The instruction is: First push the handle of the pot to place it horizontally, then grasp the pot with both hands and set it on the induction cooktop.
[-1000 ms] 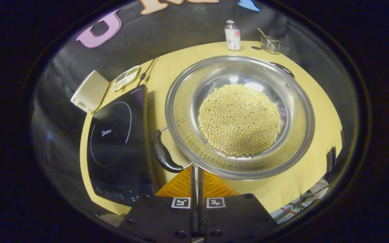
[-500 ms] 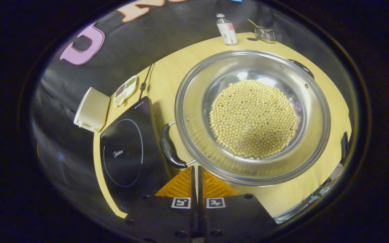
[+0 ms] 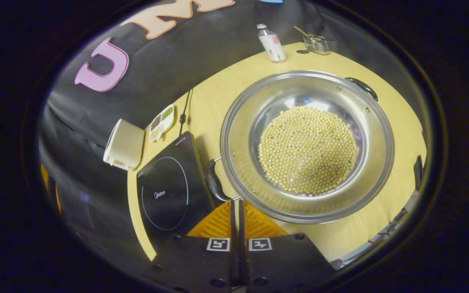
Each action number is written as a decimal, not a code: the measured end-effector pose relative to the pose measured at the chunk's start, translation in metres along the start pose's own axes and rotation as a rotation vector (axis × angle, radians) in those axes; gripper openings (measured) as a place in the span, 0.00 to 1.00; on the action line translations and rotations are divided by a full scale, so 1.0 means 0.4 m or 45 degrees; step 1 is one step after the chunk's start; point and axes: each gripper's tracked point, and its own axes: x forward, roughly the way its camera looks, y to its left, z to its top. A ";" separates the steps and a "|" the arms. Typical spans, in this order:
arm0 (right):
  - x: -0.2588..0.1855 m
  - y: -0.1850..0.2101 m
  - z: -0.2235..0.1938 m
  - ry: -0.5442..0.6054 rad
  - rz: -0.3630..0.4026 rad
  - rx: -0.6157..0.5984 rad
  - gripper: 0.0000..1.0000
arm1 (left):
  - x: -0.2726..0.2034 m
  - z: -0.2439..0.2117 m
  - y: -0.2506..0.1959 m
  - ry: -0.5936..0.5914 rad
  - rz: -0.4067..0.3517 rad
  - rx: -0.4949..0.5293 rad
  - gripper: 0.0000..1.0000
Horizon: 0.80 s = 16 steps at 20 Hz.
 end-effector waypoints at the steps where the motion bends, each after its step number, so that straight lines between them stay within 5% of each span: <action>1: -0.011 -0.008 0.013 -0.018 0.011 -0.009 0.03 | 0.002 -0.009 -0.017 0.012 -0.017 -0.009 0.95; 8: -0.084 -0.193 0.169 -0.218 -0.082 -0.112 0.02 | 0.016 -0.104 -0.183 0.196 -0.151 -0.072 0.96; 10: -0.101 -0.240 0.215 -0.253 -0.097 -0.164 0.20 | 0.025 -0.133 -0.232 0.259 -0.165 -0.124 0.96; 11: -0.102 -0.257 0.235 -0.255 -0.104 -0.196 0.14 | 0.026 -0.150 -0.253 0.301 -0.159 -0.149 0.94; 12: -0.110 -0.278 0.254 -0.256 -0.115 -0.230 0.33 | 0.028 -0.168 -0.271 0.341 -0.151 -0.168 0.96; 13: -0.111 -0.294 0.283 -0.269 -0.119 -0.261 0.24 | 0.032 -0.190 -0.293 0.382 -0.141 -0.199 0.93; 16: -0.112 -0.362 0.356 -0.293 -0.164 -0.367 0.59 | 0.044 -0.255 -0.362 0.514 -0.134 -0.287 1.00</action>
